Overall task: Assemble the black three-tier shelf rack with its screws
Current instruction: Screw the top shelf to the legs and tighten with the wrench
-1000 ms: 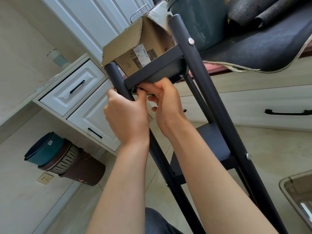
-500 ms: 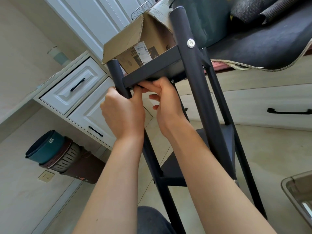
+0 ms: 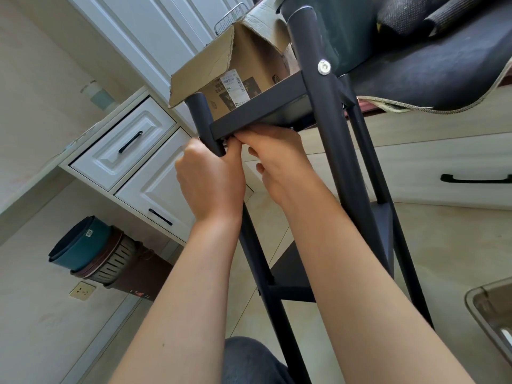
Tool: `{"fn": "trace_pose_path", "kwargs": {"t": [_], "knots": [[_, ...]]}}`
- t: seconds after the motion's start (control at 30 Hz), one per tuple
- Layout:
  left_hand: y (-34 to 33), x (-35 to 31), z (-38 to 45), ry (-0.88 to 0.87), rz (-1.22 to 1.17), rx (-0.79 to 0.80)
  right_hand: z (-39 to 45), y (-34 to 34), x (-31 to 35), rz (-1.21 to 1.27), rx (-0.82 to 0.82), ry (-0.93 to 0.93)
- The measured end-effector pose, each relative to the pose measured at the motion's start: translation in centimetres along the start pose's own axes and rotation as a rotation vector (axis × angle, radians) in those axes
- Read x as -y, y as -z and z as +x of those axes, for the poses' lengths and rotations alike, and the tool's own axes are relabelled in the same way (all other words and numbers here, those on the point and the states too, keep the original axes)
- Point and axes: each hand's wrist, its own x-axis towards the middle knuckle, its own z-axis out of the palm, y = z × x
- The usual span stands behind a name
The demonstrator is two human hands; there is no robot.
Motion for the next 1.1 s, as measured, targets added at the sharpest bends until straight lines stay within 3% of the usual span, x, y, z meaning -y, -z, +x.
{"fn": "trace_pose_path", "kwargs": {"t": [0.17,0.33,0.57,0.8,1.1], "knots": [[0.0,0.0,-0.1,-0.024,0.016,0.001,0.0,0.1,0.7,0.003,-0.010,-0.137],[0.2,0.1,-0.3,-0.051,-0.003,-0.004,0.1,0.1,0.7,-0.052,-0.029,-0.141],[0.3,0.2,-0.3,-0.045,-0.023,-0.007,0.6,0.2,0.0,-0.072,0.001,-0.083],[0.1,-0.3,-0.4,-0.063,-0.034,0.000,1.0,0.3,0.0,-0.098,-0.030,0.131],[0.0,-0.2,-0.4,-0.058,-0.021,-0.018,1.1,0.6,-0.3,-0.169,-0.051,0.177]]}}
